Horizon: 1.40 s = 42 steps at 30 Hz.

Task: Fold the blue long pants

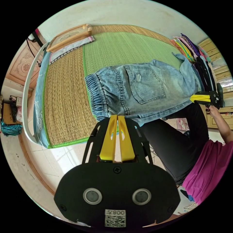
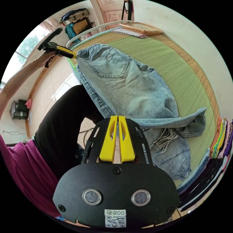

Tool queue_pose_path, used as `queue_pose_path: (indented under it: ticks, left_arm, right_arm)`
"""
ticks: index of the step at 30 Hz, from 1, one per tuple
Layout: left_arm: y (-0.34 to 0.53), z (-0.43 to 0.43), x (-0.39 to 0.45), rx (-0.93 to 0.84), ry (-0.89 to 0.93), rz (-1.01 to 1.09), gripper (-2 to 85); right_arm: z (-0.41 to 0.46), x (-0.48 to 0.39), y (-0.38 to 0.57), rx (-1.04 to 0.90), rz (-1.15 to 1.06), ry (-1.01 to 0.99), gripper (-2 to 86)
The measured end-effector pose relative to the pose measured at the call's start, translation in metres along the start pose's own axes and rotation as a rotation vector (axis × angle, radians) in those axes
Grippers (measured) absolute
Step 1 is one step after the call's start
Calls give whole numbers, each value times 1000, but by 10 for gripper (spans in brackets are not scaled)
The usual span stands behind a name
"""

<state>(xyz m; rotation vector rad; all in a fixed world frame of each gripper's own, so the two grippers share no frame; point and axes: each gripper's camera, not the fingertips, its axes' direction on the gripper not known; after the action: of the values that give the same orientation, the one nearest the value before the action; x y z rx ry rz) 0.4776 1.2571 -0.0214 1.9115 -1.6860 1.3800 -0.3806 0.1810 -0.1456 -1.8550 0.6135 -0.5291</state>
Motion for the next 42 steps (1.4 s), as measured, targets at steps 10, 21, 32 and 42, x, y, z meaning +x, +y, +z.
queue_pose_path:
  ticks: [10, 21, 32, 42]
  left_arm:
    - [45, -4, 30, -37, -50, 19, 2]
    - [97, 3, 55, -54, -50, -41, 2]
    - [151, -5, 80, -27, -34, -100, 3]
    - [204, -5, 108, 9, 9, -162, 8]
  right_arm:
    - [28, -16, 13, -11, 11, -33, 5]
    - [71, -19, 22, -57, 46, -61, 9]
    - [73, -19, 41, -8, 50, -60, 8]
    - [94, -6, 64, 5, 80, -94, 9]
